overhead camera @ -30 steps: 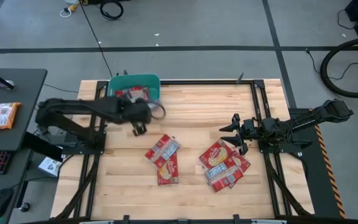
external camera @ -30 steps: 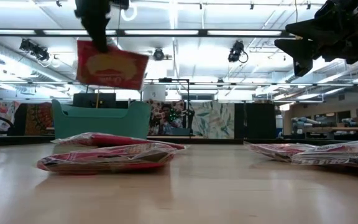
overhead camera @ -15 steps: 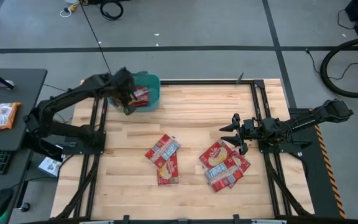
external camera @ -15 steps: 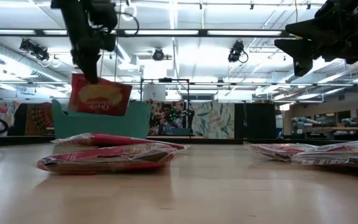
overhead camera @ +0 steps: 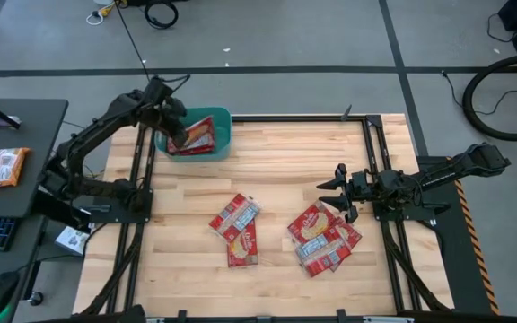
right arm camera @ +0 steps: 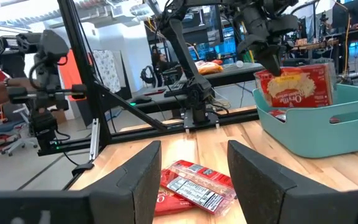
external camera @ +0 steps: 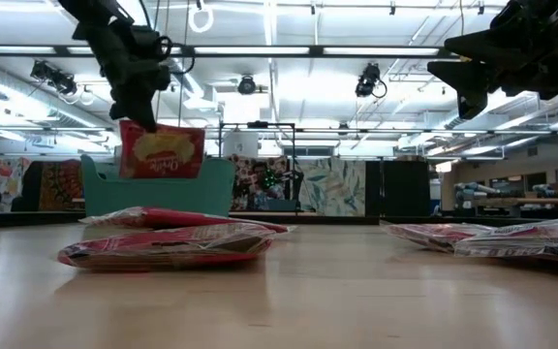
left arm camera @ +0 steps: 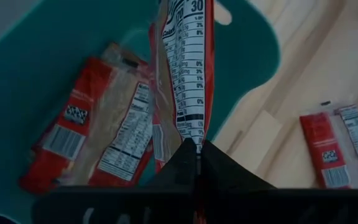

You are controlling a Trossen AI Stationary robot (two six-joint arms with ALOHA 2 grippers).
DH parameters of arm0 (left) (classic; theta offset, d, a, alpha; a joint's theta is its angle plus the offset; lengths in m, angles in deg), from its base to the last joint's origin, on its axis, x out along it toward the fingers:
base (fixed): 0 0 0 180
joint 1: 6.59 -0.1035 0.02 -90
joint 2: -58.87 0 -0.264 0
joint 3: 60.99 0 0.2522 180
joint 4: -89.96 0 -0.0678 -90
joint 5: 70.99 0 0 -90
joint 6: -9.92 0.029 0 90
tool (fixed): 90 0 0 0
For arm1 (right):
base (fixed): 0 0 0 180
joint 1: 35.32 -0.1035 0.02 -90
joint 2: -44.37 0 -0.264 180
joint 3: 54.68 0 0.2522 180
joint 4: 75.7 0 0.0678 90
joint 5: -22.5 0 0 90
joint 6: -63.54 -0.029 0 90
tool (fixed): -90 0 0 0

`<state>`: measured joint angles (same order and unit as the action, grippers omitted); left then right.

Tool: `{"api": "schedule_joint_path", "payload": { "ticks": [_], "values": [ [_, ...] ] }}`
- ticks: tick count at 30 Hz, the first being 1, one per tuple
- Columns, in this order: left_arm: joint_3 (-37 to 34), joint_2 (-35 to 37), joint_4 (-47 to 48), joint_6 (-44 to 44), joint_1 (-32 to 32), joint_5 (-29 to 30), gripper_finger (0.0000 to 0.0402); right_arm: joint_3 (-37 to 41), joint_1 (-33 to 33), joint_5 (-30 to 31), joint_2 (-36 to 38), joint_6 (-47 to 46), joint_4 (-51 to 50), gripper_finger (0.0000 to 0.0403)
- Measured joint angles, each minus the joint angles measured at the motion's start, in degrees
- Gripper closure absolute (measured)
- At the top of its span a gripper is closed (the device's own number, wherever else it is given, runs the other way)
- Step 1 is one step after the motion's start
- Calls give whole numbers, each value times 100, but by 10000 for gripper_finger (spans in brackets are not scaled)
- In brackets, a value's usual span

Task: Sort popcorn bags into baskets
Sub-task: Put the popcorn sachet into the bin

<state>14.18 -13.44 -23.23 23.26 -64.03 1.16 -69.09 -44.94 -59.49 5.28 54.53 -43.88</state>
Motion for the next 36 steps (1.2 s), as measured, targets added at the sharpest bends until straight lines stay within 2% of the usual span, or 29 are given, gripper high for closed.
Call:
{"api": "schedule_joint_path", "payload": {
  "ticks": [6, 10, 14, 22, 25, 27, 29, 33, 36],
  "values": [
    [0, -590, -172, -439, -143, -379, 391, 0, 0, -1, -1, -4, 1, 214],
    [2, -986, -193, -551, -250, -262, 390, 0, 0, -4, 0, -44, 0, 214],
    [7, -1135, -277, -723, -257, 191, 374, 0, 0, -7, 0, -44, 0, 214],
    [221, -1132, -281, -853, -253, 1595, 264, 0, 0, -13, 0, -44, -4, 214],
    [430, -1132, -289, -916, -167, 2241, 241, 0, 0, -15, -2, -46, -4, 214],
    [585, -1132, -278, -933, -51, 2435, 236, 0, 0, -15, 0, -44, -4, 214],
    [732, -1115, -312, -690, 128, 2253, 236, 0, 0, -17, 0, -45, -4, 214],
    [798, -946, -607, 84, 857, 1456, 244, 0, 0, -18, 0, -44, -7, 214],
    [793, -877, -770, 533, 1664, 1420, 249, 0, 0, -20, -2, -44, -36, 214]
  ]
}}
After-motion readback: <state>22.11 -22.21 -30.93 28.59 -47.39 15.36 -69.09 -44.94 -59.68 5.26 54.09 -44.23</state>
